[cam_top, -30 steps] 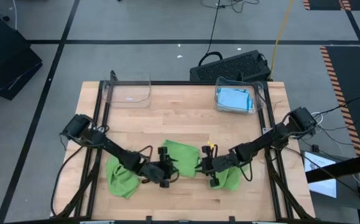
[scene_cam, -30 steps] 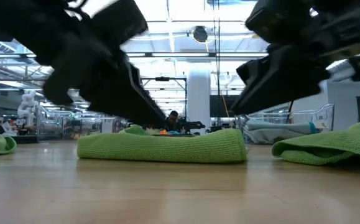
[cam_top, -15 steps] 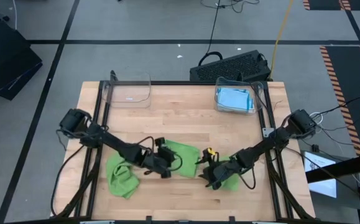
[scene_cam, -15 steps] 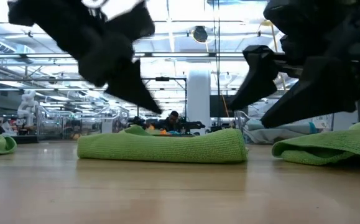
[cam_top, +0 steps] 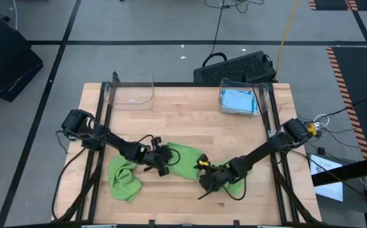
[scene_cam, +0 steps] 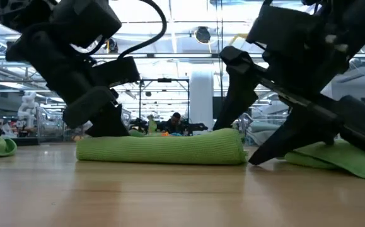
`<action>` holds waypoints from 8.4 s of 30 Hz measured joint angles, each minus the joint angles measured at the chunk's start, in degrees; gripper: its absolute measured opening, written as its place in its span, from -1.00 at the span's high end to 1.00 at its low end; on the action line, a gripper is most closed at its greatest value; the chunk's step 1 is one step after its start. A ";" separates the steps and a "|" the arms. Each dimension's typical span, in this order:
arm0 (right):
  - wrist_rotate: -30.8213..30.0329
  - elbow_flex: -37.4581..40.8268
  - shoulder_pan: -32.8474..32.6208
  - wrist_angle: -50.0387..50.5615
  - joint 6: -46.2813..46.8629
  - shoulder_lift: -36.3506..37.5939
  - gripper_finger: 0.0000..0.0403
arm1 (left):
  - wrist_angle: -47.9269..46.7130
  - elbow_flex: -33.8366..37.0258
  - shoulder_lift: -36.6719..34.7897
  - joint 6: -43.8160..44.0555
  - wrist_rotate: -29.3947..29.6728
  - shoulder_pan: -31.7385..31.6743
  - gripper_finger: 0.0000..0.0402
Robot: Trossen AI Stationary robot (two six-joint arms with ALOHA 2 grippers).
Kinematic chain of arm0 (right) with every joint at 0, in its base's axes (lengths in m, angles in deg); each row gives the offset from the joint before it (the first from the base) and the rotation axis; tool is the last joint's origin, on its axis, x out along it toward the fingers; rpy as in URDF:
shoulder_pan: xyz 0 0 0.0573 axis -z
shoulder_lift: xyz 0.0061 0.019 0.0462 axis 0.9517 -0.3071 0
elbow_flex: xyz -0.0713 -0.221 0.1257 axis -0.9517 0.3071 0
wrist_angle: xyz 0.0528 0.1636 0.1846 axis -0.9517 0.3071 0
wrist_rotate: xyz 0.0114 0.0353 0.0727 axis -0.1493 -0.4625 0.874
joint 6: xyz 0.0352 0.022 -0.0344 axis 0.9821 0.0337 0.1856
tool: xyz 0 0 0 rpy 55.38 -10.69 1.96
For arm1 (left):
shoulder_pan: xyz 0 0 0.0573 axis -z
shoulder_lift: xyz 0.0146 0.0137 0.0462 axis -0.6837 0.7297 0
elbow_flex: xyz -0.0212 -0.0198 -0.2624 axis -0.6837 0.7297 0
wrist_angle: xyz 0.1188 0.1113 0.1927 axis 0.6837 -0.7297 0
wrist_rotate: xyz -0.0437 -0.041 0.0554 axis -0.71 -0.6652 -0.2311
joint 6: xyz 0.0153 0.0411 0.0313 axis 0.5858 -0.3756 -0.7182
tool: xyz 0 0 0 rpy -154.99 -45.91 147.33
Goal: Fold microfiber towels
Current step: Put the folded green microfiber cloth into the left transparent bin
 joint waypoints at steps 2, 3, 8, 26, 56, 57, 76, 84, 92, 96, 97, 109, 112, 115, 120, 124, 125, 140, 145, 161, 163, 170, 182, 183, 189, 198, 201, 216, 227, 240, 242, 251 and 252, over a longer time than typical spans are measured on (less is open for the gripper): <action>-1.20 -0.02 0.30 0.36 -2.80 0.03 -0.33 | 3.07 1.62 -0.04 -1.28 0.01 0.00 0.69; -1.29 -0.02 0.60 0.27 -3.91 -0.06 -0.32 | 4.40 2.22 -0.04 -2.09 0.01 0.00 0.69; 1.26 -0.02 2.43 -0.24 -8.56 -0.82 -0.28 | 9.51 4.63 -0.01 -3.62 -0.12 -0.52 0.69; 6.16 0.04 4.02 -9.76 -9.46 -5.11 0.08 | 10.55 5.40 0.12 -3.96 -0.40 -0.76 0.69; 19.71 0.28 15.46 -7.74 10.92 7.74 0.98 | 28.88 0.19 3.54 -25.38 18.76 10.67 -0.36; 20.16 0.28 16.11 -7.41 11.69 7.95 0.97 | 29.76 0.21 4.35 -25.19 19.08 10.33 -0.40; 24.33 0.17 18.40 -5.12 13.49 9.31 0.97 | 24.22 0.15 5.49 -17.65 10.05 0.76 0.72; 24.33 0.17 18.40 -5.13 13.49 9.31 0.97 | 25.54 0.15 5.49 -19.88 11.94 1.14 0.94; 24.06 0.17 18.38 -5.15 14.73 9.31 0.91 | 23.81 0.15 5.35 -24.08 12.23 0.98 0.97; 19.92 0.17 17.27 -3.79 16.01 11.35 0.64 | 20.09 0.11 1.82 -25.23 12.90 0.44 0.98; 18.60 0.15 16.97 -2.53 16.31 12.41 0.56 | 18.07 0.11 0.52 -25.27 13.14 0.11 0.98; 10.58 9.12 13.35 -7.03 24.40 22.05 -0.02 | -8.11 -1.17 -22.35 -33.21 13.81 -10.22 0.98; 10.61 12.00 12.61 -11.10 24.43 22.10 0.00 | -20.36 -5.38 -26.47 -34.84 13.64 -14.86 0.99; 10.67 14.03 12.24 -13.54 24.32 22.10 0.03 | -32.26 -10.97 -28.39 -36.03 12.01 -20.64 0.99; 10.78 15.33 11.87 -16.36 22.82 22.12 0.05 | -48.01 -20.02 -28.44 -38.32 10.16 -31.64 0.99; 10.85 15.43 10.95 -16.36 21.89 22.12 0.05 | -50.58 -25.13 -28.23 -43.05 10.15 -38.41 0.99; 10.83 15.43 10.67 -16.34 21.80 22.12 0.05 | -50.73 -26.11 -28.23 -44.41 10.17 -39.77 0.99; 10.79 15.43 9.25 -16.32 21.71 22.12 0.05 | -34.35 -15.25 -28.19 -66.48 10.95 -56.29 0.97; 10.78 15.43 9.66 -16.34 21.60 22.12 0.05 | -21.55 -7.96 -28.14 -72.36 10.70 -57.48 0.98; 10.74 15.43 10.05 -16.75 21.58 22.12 0.05 | -9.35 0.83 -18.16 -83.47 11.29 -57.90 0.97; 10.73 15.43 10.03 -16.73 21.56 22.12 0.05 | -11.17 0.83 -17.40 -84.39 12.21 -57.75 0.95; 10.84 15.43 10.03 -16.69 20.57 22.12 0.05 | -15.57 0.83 -17.04 -86.53 14.51 -56.09 0.96; 10.82 15.43 10.01 -16.78 20.66 22.12 0.05 | -21.03 0.76 -17.08 -92.84 15.75 -55.47 0.89; 10.81 15.43 10.01 -16.78 20.67 22.12 0.05 | -21.81 0.78 -17.08 -91.39 14.42 -55.45 0.84; 10.82 15.43 10.01 -16.78 20.55 22.12 0.05 | -22.65 0.78 -17.06 -86.80 13.51 -55.41 0.50; 10.85 15.43 10.01 -16.78 20.68 22.12 0.05 | -19.98 0.44 -17.77 -82.50 18.25 -55.41 0.17; 10.87 15.43 10.01 -16.79 20.68 22.12 0.05 | -23.36 -1.19 -19.33 -77.06 16.40 -55.58 0.09; 10.89 15.43 10.01 -19.68 18.98 22.14 0.05 | -46.87 -11.07 -20.65 -63.21 -11.33 -61.47 0.06; 10.93 15.43 10.01 -19.65 19.09 22.14 0.05 | -55.01 -19.97 -20.65 -54.01 -29.98 -65.91 0.24; 10.96 15.43 10.01 -19.62 18.70 22.14 0.05 | -67.58 -23.70 -20.65 -38.39 -22.38 -65.11 0.28; 10.96 15.43 10.01 -19.64 18.38 22.14 0.05 | -67.79 -23.47 -20.65 -36.83 -22.22 -64.88 0.28; 10.96 15.43 10.01 -19.68 17.46 22.14 0.05 | -65.53 -18.06 -20.65 -35.71 -19.60 -68.15 0.28; 10.98 15.43 10.01 -19.68 17.32 22.14 0.05 | -64.95 -17.31 -20.65 -35.59 -19.55 -68.44 0.28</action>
